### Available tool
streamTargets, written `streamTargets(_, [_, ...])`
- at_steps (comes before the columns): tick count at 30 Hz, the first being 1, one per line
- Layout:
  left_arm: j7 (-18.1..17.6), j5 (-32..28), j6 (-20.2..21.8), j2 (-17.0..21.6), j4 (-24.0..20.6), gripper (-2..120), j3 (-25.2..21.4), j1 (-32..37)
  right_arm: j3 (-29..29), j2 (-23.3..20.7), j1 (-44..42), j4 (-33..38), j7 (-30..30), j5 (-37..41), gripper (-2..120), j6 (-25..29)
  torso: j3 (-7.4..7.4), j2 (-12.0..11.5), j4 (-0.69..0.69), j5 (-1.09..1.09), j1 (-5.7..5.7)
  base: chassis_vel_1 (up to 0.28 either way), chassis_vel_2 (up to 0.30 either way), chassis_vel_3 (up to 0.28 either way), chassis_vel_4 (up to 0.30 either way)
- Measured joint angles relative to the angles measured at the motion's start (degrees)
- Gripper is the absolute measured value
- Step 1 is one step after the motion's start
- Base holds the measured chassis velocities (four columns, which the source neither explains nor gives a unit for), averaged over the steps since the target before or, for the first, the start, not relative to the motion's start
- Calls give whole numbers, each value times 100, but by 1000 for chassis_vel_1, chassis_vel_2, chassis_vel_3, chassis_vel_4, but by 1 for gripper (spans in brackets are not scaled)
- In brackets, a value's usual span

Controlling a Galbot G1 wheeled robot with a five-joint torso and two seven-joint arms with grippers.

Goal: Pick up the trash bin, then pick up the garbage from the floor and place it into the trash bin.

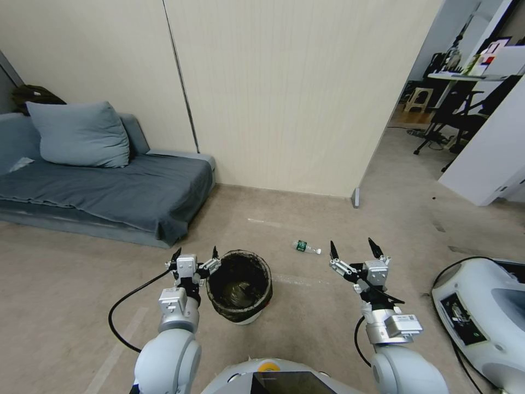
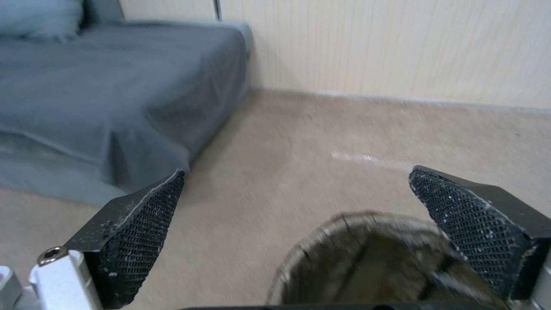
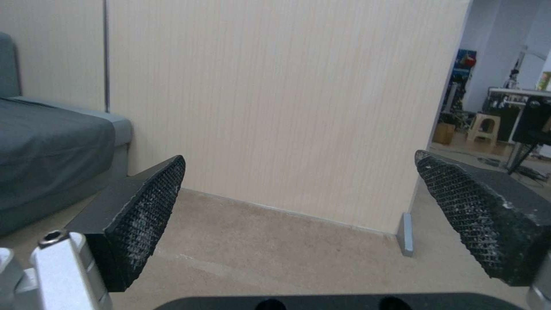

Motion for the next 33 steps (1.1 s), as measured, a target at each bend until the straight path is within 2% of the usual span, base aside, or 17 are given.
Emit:
streamTargets(2, [-66,-298,282,43,20,100,-6,-12,-4,0,0,-15,-17,-8,100,54,0,0,0,0,0,0,0,0,0])
streamTargets(9, [-102,-465,596,72,237,100,-58,-21,-9,0,-7,-20,-19,-5,100,77,0,0,0,0,0,0,0,0,0])
streamTargets(18, [-109,-463,623,67,548,100,-88,-23,-14,0,-16,-24,-19,0,100,99,0,0,0,0,0,0,0,0,0])
streamTargets(26, [-111,-386,510,24,1119,100,-173,-147,-18,0,-18,-33,-19,4,100,115,0,0,0,0,0,0,0,0,0])
streamTargets(33, [-111,-385,474,-2,1392,100,-208,-211,-18,0,-17,-36,-19,15,100,122,0,0,0,0,0,0,0,0,0])
